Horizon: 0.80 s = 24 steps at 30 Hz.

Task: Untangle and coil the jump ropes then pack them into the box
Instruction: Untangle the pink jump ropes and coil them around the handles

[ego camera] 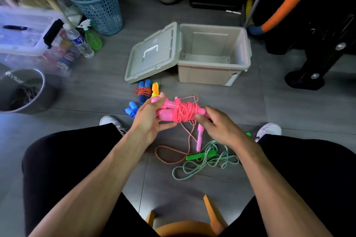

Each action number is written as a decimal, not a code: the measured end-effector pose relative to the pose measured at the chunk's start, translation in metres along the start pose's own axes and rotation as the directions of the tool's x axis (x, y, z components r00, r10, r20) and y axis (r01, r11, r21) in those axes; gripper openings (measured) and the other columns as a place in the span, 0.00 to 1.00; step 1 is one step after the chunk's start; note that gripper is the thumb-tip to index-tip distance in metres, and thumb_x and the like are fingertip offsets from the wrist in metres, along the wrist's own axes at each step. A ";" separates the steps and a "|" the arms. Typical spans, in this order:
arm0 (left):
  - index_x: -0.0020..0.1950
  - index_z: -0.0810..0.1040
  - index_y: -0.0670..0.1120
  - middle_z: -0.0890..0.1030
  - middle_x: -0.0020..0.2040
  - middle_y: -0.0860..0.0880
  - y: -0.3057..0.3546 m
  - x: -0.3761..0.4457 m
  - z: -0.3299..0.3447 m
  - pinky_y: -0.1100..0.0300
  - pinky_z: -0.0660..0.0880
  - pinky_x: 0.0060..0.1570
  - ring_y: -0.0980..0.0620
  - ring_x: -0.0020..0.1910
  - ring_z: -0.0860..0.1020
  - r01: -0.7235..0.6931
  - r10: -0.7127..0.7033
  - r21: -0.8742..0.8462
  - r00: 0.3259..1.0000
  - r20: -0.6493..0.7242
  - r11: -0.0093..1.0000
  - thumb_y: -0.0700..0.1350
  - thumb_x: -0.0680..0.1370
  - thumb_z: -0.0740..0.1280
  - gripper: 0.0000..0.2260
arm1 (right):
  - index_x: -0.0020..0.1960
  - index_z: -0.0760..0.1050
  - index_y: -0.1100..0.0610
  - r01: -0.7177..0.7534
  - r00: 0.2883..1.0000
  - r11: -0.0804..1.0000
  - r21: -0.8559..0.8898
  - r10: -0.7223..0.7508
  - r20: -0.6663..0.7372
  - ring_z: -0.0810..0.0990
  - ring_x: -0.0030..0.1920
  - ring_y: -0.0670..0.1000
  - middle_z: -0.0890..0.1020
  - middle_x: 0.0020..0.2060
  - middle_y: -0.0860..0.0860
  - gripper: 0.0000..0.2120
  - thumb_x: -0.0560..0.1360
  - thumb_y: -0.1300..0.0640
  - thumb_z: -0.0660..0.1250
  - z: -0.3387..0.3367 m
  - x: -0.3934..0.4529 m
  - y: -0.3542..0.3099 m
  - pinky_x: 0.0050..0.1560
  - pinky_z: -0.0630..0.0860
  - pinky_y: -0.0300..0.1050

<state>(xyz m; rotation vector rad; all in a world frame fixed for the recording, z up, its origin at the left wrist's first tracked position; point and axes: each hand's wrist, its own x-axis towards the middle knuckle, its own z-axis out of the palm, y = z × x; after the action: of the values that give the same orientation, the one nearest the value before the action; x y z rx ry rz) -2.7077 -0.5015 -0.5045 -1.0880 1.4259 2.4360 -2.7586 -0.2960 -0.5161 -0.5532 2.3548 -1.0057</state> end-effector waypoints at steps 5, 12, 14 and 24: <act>0.63 0.74 0.45 0.82 0.56 0.44 -0.004 -0.009 -0.004 0.51 0.80 0.40 0.47 0.50 0.83 -0.087 0.085 0.029 0.995 0.047 0.996 0.58 0.72 0.68 0.25 | 0.45 0.70 0.49 -0.023 1.000 0.997 0.077 0.024 -0.003 0.78 0.43 0.52 0.80 0.41 0.52 0.11 0.80 0.43 0.58 -0.004 -0.005 -0.008 0.45 0.74 0.51; 0.55 0.77 0.41 0.82 0.46 0.45 -0.007 -0.015 0.007 0.55 0.79 0.41 0.50 0.42 0.81 -0.261 0.261 -0.020 0.965 -0.020 0.965 0.50 0.77 0.67 0.13 | 0.47 0.74 0.49 -0.005 0.995 0.975 0.222 0.026 -0.094 0.81 0.37 0.61 0.79 0.42 0.61 0.12 0.79 0.42 0.60 0.007 -0.014 -0.028 0.38 0.79 0.56; 0.53 0.77 0.41 0.82 0.45 0.45 -0.006 -0.015 0.006 0.56 0.78 0.42 0.49 0.42 0.80 -0.286 0.286 -0.014 0.958 -0.005 0.958 0.48 0.79 0.65 0.11 | 0.45 0.74 0.49 -0.001 0.996 0.955 0.298 0.027 -0.084 0.80 0.38 0.60 0.78 0.42 0.62 0.11 0.80 0.44 0.61 0.007 -0.015 -0.031 0.40 0.79 0.61; 0.56 0.73 0.45 0.80 0.48 0.43 -0.007 -0.017 0.007 0.46 0.80 0.40 0.46 0.41 0.83 -0.112 0.111 0.071 0.994 0.018 0.991 0.46 0.79 0.64 0.07 | 0.36 0.71 0.55 0.122 0.991 0.992 0.006 -0.122 -0.055 0.73 0.24 0.46 0.76 0.29 0.57 0.19 0.77 0.42 0.65 -0.003 -0.010 -0.023 0.29 0.68 0.49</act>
<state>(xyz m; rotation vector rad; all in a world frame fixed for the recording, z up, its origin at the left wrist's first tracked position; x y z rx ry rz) -2.6963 -0.4878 -0.4969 -0.9999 1.5981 2.4389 -2.7488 -0.3038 -0.4947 -0.6812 2.3867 -1.0985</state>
